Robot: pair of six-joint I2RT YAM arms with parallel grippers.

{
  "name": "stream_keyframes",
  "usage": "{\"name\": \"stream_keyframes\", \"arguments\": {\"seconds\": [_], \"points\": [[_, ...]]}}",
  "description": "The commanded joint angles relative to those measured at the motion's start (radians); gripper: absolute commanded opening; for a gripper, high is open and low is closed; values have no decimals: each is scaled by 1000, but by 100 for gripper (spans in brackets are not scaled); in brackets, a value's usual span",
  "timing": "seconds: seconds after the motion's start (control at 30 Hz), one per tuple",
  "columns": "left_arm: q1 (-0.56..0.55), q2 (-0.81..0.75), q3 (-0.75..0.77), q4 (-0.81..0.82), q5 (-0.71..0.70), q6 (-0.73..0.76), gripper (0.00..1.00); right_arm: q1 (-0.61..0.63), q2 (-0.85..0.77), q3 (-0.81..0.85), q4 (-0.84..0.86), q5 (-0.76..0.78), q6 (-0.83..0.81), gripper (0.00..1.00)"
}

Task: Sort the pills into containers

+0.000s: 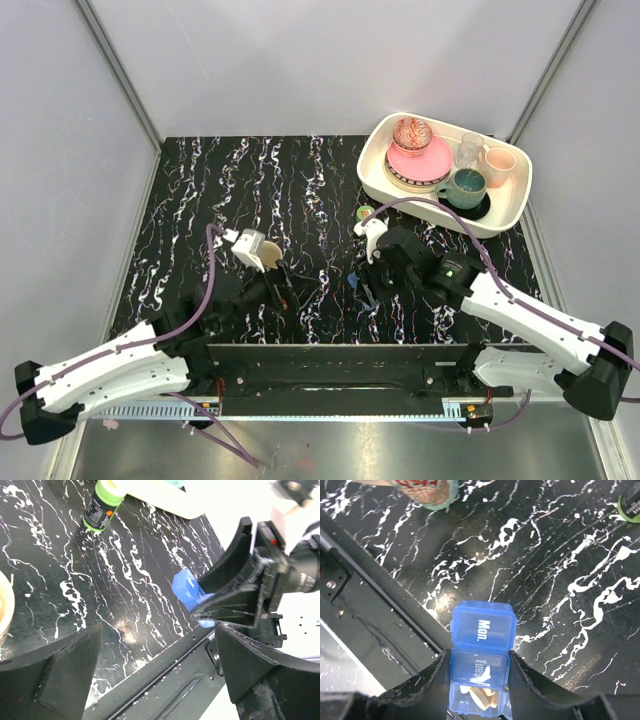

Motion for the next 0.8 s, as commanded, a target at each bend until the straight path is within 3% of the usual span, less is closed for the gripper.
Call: {"name": "stream_keyframes", "arguments": {"seconds": [0.0, 0.13, 0.5, 0.77], "points": [[102, 47, 20, 81, 278, -84, 99, 42, -69, 65, -86, -46, -85, 0], [114, 53, -28, 192, 364, -141, 99, 88, -103, 96, -126, -38, -111, 0], [114, 164, -48, 367, 416, -209, 99, 252, -91, 161, -145, 40, -149, 0], [113, 225, -83, 499, 501, -262, 99, 340, -66, 205, -146, 172, -177, 0]]}}
